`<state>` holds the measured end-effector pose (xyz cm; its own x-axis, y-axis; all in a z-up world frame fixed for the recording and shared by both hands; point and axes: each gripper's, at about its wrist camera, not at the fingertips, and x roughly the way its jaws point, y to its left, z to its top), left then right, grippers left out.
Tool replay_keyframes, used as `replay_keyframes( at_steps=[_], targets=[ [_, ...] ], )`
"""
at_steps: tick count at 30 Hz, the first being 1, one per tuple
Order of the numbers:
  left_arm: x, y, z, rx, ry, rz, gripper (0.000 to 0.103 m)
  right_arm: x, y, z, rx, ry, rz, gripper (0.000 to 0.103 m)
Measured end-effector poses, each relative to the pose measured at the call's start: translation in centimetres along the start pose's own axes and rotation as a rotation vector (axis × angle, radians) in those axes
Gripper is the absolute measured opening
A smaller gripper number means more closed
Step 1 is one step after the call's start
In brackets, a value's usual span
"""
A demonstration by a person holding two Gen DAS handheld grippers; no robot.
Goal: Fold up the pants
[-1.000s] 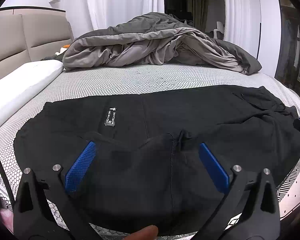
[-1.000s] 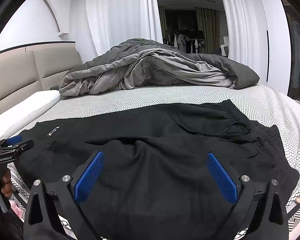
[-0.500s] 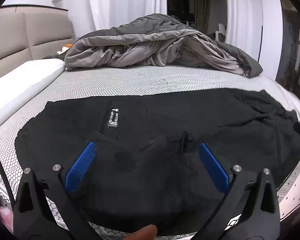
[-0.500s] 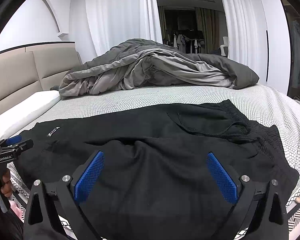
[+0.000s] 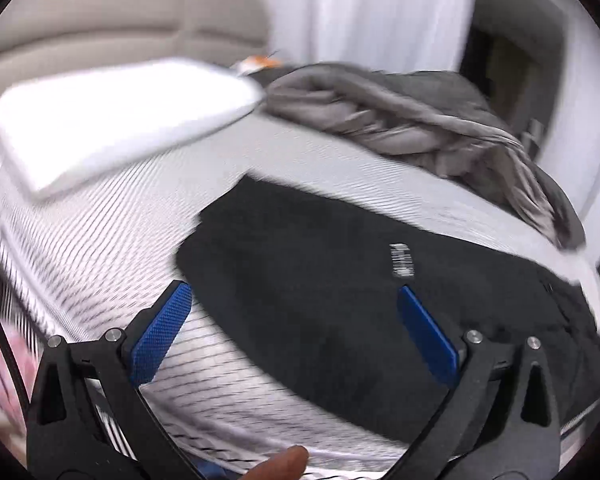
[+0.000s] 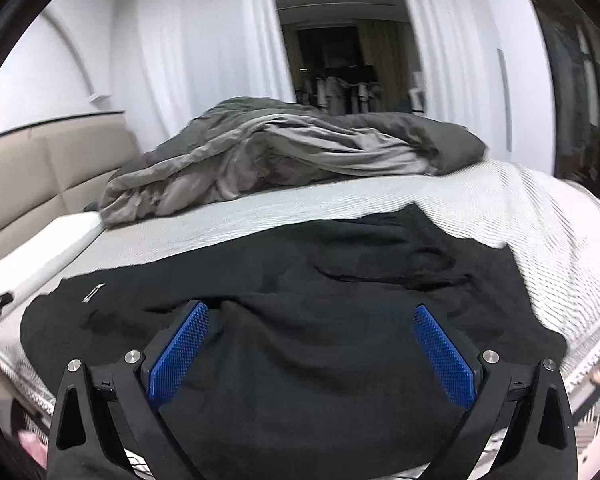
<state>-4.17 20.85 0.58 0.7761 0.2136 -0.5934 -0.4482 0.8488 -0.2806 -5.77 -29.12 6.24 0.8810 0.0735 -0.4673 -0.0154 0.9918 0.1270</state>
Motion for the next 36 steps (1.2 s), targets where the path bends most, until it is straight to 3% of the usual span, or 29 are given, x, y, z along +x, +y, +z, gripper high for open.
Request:
replay_keyframes(
  at_steps=[2,6,9,13,14,15,17,21,25,28,32,36],
  targets=[
    [1.1,2.7,0.4,-0.076,0.052,-0.018,0.100,-0.3,-1.9,-0.2,0.040,0.043,0.019,0.103],
    [3.8,7.0,0.9,-0.186,0.168,-0.139,0.079,-2.3,-5.1,-0.6,0.101,0.007,0.025,0.103],
    [7.2,9.2,0.4,-0.287,0.274,-0.220,0.077,-3.3,-7.6,-0.8,0.177,-0.004,0.028,0.103],
    [10.2,11.0,1.0,-0.386,0.255,-0.220,0.064,-3.6,-9.4,-1.1,0.248,0.009,0.056,0.103],
    [10.5,11.6,1.3,-0.406,0.240,-0.221,0.046,-3.4,-9.5,-1.2,0.259,0.018,0.061,0.103],
    [10.5,12.1,1.3,-0.416,0.229,-0.213,0.020,-3.4,-9.8,-1.2,0.266,0.023,0.062,0.103],
    [9.5,13.3,1.1,-0.412,0.188,-0.182,0.002,-3.0,-10.0,-1.3,0.272,0.038,0.054,0.103],
    [4.5,14.1,0.9,-0.380,0.084,-0.010,0.002,-3.1,-11.2,-1.7,0.267,0.065,-0.039,0.103],
    [3.3,15.1,0.8,-0.369,0.085,0.037,0.002,-3.7,-14.7,-2.7,0.368,0.097,-0.107,0.103],
    [3.7,14.9,0.7,-0.368,0.102,0.046,0.002,-2.6,-17.7,-4.3,0.519,0.171,-0.061,0.100],
    [4.1,13.9,1.1,-0.353,0.089,0.050,0.002,-0.7,-20.3,-7.1,0.746,0.236,0.092,0.094],
    [3.4,14.2,0.6,-0.372,0.092,0.042,0.002,0.9,-20.8,-8.0,0.816,0.227,0.173,0.064]
  ],
)
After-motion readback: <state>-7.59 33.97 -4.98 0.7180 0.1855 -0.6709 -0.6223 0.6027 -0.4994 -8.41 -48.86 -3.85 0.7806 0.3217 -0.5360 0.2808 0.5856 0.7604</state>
